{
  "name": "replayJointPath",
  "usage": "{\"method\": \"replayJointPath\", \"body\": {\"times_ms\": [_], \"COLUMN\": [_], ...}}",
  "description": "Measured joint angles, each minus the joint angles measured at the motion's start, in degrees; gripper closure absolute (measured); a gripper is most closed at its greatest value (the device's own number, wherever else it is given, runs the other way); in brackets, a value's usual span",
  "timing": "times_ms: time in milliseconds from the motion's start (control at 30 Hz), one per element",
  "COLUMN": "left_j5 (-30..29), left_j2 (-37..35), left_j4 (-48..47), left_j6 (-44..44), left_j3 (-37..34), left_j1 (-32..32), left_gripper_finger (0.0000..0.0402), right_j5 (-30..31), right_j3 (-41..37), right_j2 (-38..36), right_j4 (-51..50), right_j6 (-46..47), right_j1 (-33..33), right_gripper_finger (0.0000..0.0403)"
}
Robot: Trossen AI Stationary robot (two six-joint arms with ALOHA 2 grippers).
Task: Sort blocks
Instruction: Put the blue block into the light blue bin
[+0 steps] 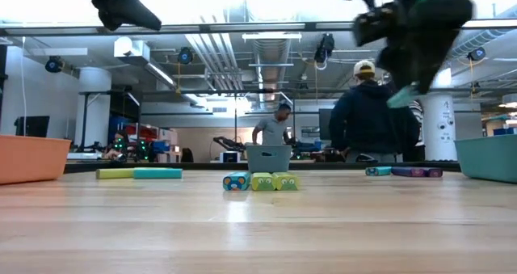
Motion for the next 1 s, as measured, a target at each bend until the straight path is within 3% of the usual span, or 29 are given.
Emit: {"method": "replayJointPath", "body": {"times_ms": [300,633,1000], "left_j5": [-0.3,-3.6,-3.6], "left_j2": [0.0,0.0,0.0], "left_j4": [7.0,8.4,8.3], "left_j6": [-1.1,-2.8,-3.5], "left_j3": [0.0,0.0,0.0], "left_j1": [0.0,0.4,0.8], "left_gripper_finger": [0.0365,0.0365,0.0365], "right_j5": [0.0,-0.2,-0.2], "right_j3": [-10.9,-18.3,-18.6], "right_j2": [-9.8,-6.4,-5.4], "right_j4": [-9.7,-12.8,-12.4], "right_j6": [3.3,3.2,3.1], "right_j1": [1.1,1.1,1.1], "right_gripper_finger": [0.0058,0.0048,0.0044]}}
